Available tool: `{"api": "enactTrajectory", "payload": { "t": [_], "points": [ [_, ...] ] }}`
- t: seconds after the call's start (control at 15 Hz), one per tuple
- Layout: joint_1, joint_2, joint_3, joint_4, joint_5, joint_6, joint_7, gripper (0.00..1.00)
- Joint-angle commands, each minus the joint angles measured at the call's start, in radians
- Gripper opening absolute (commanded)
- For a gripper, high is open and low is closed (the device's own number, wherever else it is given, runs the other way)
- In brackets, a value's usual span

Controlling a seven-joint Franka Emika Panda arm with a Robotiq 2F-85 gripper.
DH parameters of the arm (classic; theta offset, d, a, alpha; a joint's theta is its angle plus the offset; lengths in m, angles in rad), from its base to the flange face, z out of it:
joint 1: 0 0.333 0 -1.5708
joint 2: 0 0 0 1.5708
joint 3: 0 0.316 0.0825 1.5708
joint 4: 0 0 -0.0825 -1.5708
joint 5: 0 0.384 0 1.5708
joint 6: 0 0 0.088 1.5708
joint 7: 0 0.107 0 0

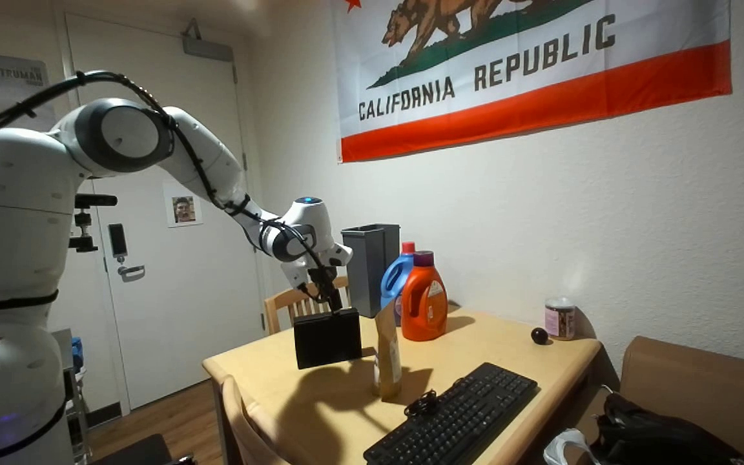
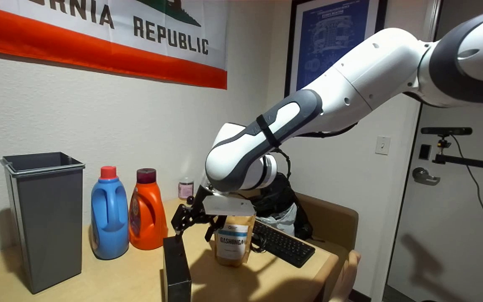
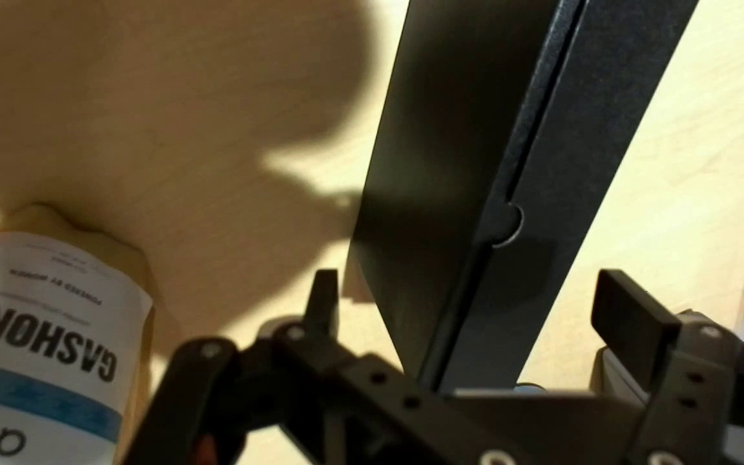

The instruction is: Make the black box lay on its back

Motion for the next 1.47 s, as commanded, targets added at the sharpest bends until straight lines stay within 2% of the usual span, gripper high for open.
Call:
{"api": "enactTrajectory", "payload": {
  "t": [0.0, 0.07, 0.4, 0.53, 0.87, 1.27, 1.33, 1.4],
  "points": [
    [-0.002, 0.057, 0.021, 0.069, -0.042, -0.004, 0.026, 1.0],
    [-0.012, 0.029, 0.022, 0.029, -0.032, -0.002, 0.019, 1.0],
    [-0.015, 0.051, 0.026, 0.051, -0.031, 0.002, 0.011, 1.0],
    [-0.031, 0.075, 0.054, 0.071, 0.01, -0.014, -0.033, 1.0],
    [0.004, 0.139, 0.056, 0.106, -0.007, 0.017, 0.046, 1.0],
    [0.022, 0.188, 0.061, 0.141, -0.01, 0.04, 0.074, 1.0],
    [0.024, 0.187, 0.061, 0.14, -0.011, 0.048, 0.073, 0.75],
    [0.026, 0.186, 0.061, 0.139, -0.012, 0.053, 0.073, 0.74]
  ]
}}
